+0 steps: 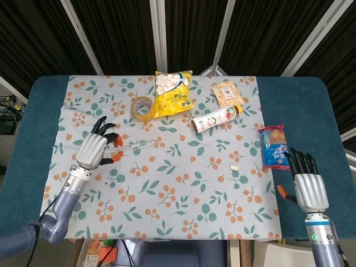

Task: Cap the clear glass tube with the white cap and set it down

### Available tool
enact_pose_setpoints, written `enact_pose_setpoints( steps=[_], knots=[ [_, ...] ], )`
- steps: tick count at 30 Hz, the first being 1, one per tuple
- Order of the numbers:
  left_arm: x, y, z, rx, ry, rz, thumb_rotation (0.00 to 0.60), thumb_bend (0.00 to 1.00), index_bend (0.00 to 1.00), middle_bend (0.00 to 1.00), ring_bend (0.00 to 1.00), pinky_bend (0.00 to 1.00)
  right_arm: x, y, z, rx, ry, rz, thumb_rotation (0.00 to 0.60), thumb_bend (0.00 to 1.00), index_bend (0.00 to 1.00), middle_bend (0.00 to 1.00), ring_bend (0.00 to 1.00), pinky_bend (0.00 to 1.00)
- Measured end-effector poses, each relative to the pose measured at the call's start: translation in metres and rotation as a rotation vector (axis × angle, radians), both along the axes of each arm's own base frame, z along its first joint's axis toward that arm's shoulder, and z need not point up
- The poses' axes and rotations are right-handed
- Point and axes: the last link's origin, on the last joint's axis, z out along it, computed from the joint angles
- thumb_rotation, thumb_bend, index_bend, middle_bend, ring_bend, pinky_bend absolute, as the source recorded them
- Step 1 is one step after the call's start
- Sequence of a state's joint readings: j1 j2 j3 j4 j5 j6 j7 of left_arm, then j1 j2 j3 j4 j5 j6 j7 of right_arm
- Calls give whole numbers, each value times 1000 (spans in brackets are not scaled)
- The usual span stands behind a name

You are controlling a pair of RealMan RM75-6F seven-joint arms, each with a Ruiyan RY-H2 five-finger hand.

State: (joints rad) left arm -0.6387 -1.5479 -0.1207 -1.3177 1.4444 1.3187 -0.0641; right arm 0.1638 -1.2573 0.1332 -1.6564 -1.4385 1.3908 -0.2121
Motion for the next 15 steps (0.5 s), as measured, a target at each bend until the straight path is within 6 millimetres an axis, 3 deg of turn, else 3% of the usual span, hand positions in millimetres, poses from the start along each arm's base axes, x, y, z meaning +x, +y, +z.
enact_pose_setpoints(
  steps=[15],
  knots=[
    [-2, 27, 23, -15, 38, -99, 600, 674, 704, 759, 206, 0, 42, -61, -58, 113, 42, 2, 600, 283, 350, 37, 0, 9]
  ],
)
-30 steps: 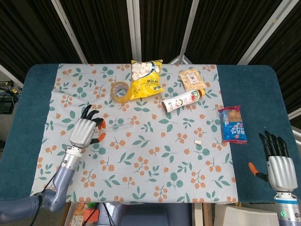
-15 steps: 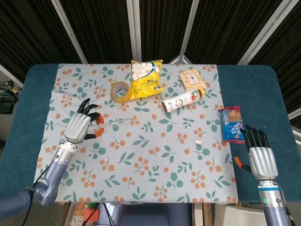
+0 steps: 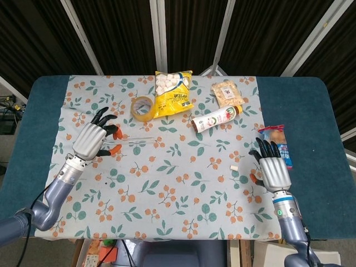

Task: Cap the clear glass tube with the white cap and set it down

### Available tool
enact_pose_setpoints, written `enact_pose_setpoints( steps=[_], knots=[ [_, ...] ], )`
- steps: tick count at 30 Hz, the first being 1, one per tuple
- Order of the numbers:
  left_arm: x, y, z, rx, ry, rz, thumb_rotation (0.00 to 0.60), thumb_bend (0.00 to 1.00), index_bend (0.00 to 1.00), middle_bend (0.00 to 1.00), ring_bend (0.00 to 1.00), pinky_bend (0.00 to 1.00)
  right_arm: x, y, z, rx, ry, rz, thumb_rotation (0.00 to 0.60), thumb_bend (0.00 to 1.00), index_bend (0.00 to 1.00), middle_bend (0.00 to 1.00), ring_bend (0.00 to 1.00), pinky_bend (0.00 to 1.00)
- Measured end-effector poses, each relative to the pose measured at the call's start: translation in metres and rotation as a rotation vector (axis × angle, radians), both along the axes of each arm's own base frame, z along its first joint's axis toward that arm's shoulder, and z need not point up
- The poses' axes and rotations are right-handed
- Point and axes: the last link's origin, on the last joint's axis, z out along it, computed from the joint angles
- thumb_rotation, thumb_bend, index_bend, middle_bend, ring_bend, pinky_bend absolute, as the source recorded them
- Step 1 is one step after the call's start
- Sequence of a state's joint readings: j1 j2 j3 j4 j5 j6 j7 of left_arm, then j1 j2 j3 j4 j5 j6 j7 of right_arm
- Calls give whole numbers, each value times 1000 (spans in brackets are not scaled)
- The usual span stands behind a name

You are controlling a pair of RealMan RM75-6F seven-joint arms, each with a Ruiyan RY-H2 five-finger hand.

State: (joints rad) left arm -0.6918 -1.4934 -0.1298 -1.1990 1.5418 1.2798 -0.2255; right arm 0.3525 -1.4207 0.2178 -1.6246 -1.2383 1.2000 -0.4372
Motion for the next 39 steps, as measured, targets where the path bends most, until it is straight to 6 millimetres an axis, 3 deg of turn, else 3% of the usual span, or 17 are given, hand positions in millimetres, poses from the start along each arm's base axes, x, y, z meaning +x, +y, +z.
enact_pose_setpoints(
  steps=[9, 21, 39],
  knots=[
    [-3, 6, 5, -8, 8, -7, 600, 674, 704, 758, 207, 0, 7, -17, -29, 0, -13, -49, 600, 283, 415, 64, 0, 9],
    [-1, 5, -2, -25, 10, -17, 600, 674, 704, 759, 207, 0, 6, -18, -63, 6, -22, -107, 600, 282, 458, 75, 0, 9],
    [-1, 11, 1, -18, 5, -12, 600, 674, 704, 759, 207, 0, 0, -28, -82, -11, -12, -145, 600, 283, 518, 107, 0, 10]
  ],
)
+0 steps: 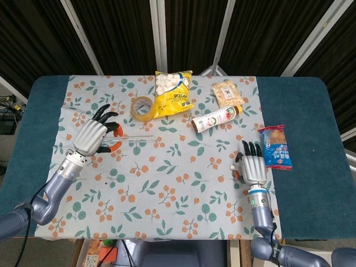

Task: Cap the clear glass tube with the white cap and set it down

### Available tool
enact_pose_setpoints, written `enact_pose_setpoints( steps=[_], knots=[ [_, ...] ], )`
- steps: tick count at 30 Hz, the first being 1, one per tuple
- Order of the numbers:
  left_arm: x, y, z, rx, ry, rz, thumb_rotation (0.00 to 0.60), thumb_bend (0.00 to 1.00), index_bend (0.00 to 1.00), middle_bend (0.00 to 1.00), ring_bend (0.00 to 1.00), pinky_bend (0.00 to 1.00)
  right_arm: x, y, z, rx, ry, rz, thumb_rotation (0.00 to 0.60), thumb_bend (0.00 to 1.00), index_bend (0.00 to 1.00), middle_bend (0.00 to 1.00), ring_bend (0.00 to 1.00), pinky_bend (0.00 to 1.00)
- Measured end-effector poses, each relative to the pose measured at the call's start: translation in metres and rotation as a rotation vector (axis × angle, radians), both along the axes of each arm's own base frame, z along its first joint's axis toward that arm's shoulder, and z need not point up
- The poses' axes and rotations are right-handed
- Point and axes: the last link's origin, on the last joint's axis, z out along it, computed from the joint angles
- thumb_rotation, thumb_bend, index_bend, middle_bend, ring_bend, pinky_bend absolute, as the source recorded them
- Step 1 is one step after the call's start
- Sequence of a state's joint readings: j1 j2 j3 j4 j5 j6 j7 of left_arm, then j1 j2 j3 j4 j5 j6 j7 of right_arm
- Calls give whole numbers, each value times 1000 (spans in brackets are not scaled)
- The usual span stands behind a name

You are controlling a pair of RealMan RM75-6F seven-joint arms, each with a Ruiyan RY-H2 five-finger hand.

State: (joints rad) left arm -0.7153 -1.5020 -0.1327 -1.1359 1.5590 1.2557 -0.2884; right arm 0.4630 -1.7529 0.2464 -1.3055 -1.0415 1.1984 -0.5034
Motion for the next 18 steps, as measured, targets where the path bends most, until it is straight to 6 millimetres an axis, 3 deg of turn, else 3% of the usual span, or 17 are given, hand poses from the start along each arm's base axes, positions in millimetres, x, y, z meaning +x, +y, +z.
enact_pose_setpoints(
  steps=[18],
  knots=[
    [-3, 3, 2, 10, 2, 9, 600, 673, 705, 759, 207, 0, -4, -1, -7, 14, 3, -16, 600, 284, 523, 107, 0, 9]
  ],
)
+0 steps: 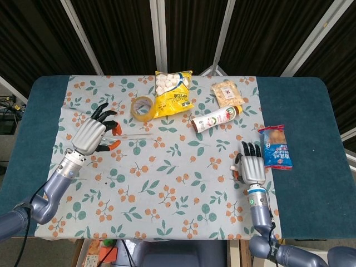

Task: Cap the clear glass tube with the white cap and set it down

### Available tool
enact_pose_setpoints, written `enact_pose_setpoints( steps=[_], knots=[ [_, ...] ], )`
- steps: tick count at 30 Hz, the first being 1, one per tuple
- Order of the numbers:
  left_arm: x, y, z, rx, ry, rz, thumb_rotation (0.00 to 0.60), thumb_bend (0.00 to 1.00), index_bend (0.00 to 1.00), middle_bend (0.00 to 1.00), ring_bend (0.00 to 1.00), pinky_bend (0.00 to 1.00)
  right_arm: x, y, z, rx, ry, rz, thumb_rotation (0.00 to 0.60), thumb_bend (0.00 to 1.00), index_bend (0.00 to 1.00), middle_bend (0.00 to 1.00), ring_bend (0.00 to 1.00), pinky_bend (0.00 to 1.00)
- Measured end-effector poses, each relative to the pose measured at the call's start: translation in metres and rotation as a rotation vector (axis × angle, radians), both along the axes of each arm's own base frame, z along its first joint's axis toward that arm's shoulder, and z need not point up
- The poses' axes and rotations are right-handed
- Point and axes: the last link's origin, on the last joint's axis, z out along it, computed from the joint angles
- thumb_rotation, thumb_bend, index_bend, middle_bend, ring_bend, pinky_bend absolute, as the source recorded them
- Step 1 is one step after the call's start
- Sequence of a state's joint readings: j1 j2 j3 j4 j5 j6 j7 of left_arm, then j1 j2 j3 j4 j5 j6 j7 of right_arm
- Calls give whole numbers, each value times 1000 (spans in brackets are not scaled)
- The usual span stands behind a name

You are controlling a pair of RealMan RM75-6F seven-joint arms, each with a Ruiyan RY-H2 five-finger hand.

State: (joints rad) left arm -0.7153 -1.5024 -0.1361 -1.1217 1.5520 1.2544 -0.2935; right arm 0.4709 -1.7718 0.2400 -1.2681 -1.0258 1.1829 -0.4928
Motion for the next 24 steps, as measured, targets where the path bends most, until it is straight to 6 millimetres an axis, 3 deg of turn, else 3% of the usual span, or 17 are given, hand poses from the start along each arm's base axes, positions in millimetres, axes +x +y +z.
enact_pose_setpoints(
  steps=[12, 24],
  knots=[
    [2, 0, -1, -2, -1, -4, 600, 673, 705, 759, 207, 0, -2, 1, -1, 10, -2, -4, 600, 391, 572, 108, 0, 8],
    [6, -1, -2, -4, -2, -11, 600, 673, 706, 759, 207, 0, 2, 2, 4, 8, -18, 18, 600, 395, 604, 116, 1, 9]
  ],
)
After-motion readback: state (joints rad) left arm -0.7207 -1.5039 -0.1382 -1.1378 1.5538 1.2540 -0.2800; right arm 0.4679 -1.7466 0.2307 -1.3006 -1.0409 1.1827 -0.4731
